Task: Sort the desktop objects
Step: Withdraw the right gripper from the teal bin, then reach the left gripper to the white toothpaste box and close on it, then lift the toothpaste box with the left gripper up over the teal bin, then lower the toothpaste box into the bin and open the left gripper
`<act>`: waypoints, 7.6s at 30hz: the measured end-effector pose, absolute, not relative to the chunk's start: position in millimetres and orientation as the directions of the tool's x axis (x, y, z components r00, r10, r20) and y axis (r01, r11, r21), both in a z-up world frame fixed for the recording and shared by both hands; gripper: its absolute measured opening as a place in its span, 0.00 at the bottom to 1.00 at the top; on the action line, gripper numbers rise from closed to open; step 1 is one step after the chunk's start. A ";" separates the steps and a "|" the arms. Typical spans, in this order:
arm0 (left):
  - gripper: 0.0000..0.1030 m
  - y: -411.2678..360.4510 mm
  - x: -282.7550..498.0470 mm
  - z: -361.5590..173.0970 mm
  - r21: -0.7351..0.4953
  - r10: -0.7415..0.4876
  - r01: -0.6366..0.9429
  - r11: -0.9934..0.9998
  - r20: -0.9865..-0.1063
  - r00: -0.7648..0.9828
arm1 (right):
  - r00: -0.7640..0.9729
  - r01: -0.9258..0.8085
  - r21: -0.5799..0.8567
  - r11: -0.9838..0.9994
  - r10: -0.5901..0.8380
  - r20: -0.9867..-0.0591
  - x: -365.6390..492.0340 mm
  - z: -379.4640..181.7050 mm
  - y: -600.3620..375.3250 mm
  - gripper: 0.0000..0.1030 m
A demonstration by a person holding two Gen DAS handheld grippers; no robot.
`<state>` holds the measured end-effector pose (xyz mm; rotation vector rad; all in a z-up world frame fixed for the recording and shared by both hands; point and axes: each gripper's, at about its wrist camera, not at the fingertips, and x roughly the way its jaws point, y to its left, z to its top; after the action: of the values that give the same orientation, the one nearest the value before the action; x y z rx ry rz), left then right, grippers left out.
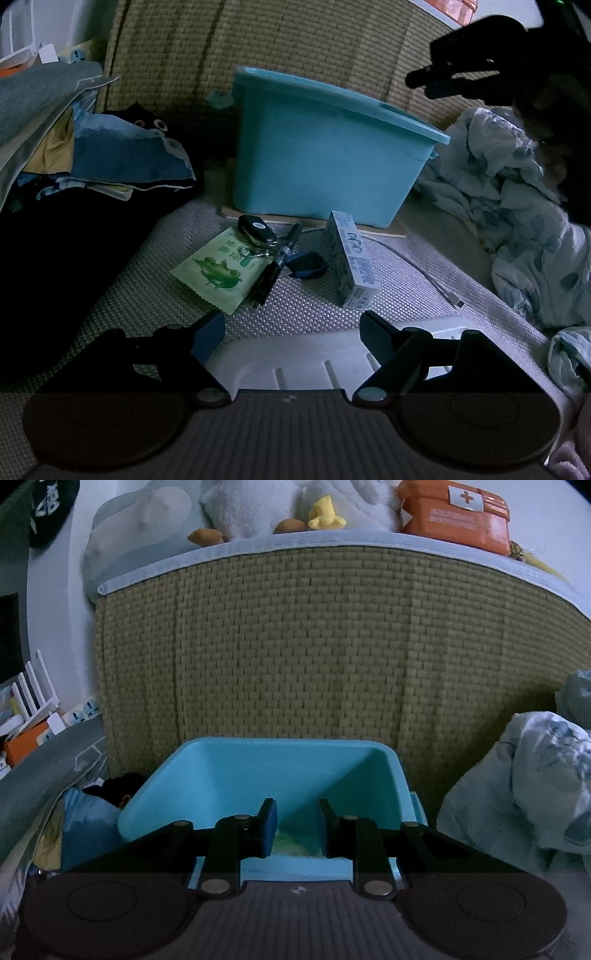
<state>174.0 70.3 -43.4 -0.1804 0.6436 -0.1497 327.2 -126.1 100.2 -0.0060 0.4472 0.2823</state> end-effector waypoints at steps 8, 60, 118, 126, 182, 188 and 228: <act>0.80 67.7 172.2 -42.3 -0.200 -0.196 0.096 0.975 -0.573 0.796 | 0.861 -0.281 0.045 0.959 0.273 -0.429 301.7 94.7 -145.4 0.25; 0.80 19.1 185.1 -32.2 -0.103 -0.162 0.125 0.987 -0.605 0.779 | 0.761 -0.288 0.074 0.955 0.275 -0.588 136.1 -40.1 -248.7 0.37; 0.26 -5.4 224.0 21.0 -0.052 -0.111 0.099 0.994 -0.563 0.819 | 0.732 -0.278 0.125 0.952 0.295 -0.614 140.8 -51.0 -252.6 0.37; 0.26 -3.4 219.0 36.6 -0.059 -0.114 0.098 0.993 -0.544 0.831 | 0.734 -0.278 0.124 0.953 0.293 -0.612 140.6 -50.7 -252.5 0.37; 0.26 18.8 363.6 165.1 -0.114 -0.081 0.025 0.993 -0.517 0.852 | 0.739 -0.266 0.134 0.954 0.292 -0.607 140.4 -49.7 -255.2 0.37; 0.26 18.7 381.1 143.2 -0.120 -0.076 0.009 0.993 -0.563 0.823 | 0.740 -0.267 0.133 0.954 0.292 -0.606 140.3 -49.5 -255.2 0.37; 0.27 16.8 420.2 86.5 -0.101 -0.046 -0.040 0.994 -0.725 0.688 | 0.738 -0.269 0.134 0.954 0.293 -0.608 141.4 -50.3 -255.2 0.37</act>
<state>420.2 16.8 86.5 -0.1125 0.8131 -0.0031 141.4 -255.2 -50.3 0.0377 0.6742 0.3085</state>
